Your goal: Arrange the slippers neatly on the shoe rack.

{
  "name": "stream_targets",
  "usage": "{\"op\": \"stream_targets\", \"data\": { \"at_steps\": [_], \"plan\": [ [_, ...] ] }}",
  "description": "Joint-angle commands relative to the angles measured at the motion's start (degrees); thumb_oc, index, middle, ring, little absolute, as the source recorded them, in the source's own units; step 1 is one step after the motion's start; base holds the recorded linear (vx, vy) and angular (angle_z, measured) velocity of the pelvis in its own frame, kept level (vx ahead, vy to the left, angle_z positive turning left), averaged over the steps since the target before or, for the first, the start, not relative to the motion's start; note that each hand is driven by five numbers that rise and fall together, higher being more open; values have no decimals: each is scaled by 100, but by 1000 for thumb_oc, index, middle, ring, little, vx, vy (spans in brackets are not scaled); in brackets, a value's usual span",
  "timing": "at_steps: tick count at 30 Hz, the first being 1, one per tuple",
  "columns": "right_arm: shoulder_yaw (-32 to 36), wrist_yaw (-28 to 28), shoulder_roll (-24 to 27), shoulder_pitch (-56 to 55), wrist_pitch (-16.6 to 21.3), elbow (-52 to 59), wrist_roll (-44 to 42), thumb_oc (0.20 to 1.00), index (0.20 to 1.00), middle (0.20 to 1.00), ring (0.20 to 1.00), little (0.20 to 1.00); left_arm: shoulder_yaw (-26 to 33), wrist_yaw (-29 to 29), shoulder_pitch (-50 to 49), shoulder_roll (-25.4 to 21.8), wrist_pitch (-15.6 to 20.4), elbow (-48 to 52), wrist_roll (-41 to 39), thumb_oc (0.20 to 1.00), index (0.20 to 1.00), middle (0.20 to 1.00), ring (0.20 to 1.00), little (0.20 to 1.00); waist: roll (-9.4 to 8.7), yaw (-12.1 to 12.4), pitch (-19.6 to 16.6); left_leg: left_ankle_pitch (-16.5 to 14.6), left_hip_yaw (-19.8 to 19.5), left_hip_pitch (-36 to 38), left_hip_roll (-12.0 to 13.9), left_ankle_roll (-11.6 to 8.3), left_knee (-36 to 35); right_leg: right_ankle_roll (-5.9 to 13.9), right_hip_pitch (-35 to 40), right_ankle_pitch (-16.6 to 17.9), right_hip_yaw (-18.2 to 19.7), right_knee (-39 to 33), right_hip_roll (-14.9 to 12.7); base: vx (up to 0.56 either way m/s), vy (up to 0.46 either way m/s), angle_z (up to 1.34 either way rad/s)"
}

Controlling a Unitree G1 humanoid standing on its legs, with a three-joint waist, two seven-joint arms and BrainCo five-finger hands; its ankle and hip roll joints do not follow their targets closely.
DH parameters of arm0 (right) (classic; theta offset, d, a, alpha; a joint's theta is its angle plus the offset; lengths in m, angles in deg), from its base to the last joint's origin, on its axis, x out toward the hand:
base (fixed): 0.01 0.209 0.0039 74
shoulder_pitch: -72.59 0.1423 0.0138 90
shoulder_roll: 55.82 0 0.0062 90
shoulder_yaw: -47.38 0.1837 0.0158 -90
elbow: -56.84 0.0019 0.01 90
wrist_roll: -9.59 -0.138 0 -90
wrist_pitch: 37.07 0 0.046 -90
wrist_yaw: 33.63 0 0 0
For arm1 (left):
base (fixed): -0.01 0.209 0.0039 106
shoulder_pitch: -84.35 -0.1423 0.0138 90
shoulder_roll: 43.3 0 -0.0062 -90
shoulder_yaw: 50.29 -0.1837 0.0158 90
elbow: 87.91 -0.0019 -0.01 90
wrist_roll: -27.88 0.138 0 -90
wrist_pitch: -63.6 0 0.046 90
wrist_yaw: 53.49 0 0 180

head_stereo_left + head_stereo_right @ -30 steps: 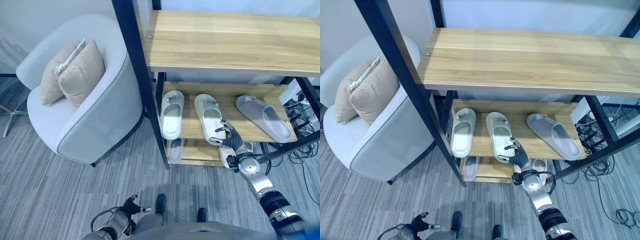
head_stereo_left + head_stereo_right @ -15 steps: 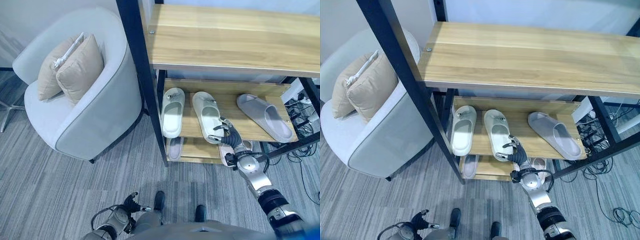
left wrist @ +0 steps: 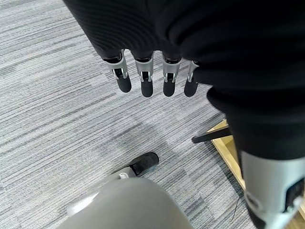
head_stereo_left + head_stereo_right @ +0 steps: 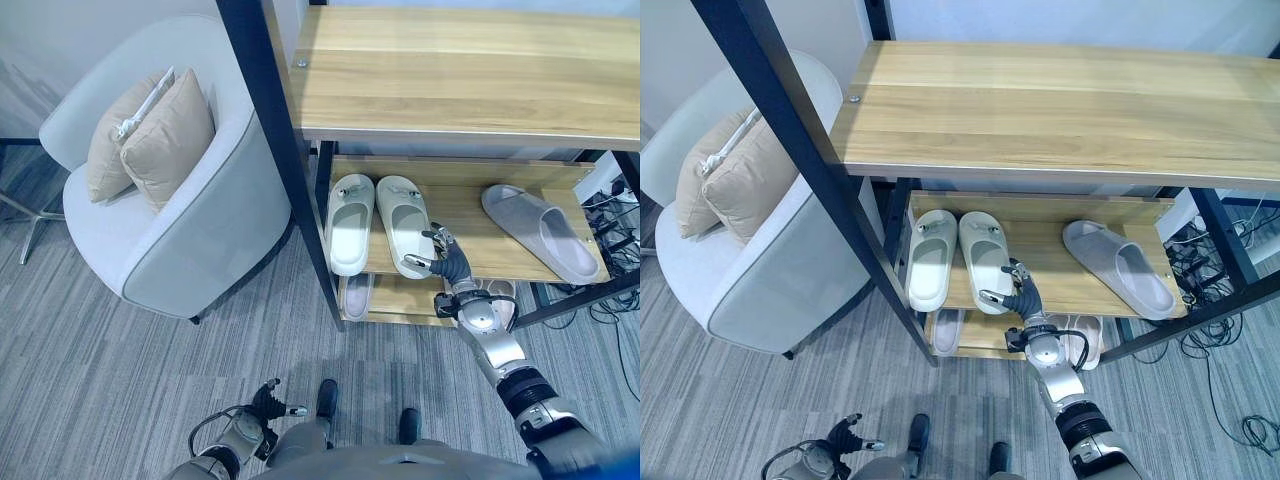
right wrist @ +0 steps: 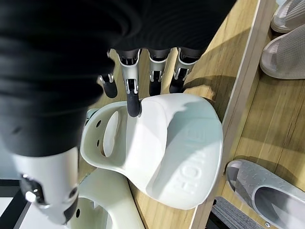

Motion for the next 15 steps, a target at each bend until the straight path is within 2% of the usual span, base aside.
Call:
{"op": "stream_targets", "data": {
  "at_steps": [1, 15],
  "plan": [
    [-239, 112, -180, 119, 180, 520, -188, 1000, 1000, 1000, 1000, 1000, -177, -143, 298, 96, -15, -383, -79, 1000, 1000, 1000, 1000, 1000, -90, 217, 27, -554, 341, 155, 57, -100, 77, 368, 371, -121, -66, 35, -299, 0, 0, 0],
    [-656, 406, -298, -15, 71, 874, -535, 1000, 1000, 1000, 1000, 1000, -114, -209, 322, 94, -86, -382, -175, 1000, 1000, 1000, 1000, 1000, -126, 158, -9, -599, 405, 263, 58, -101, 77, 374, 434, -101, -20, 35, -334, 2, 8, 0]
  ]
}}
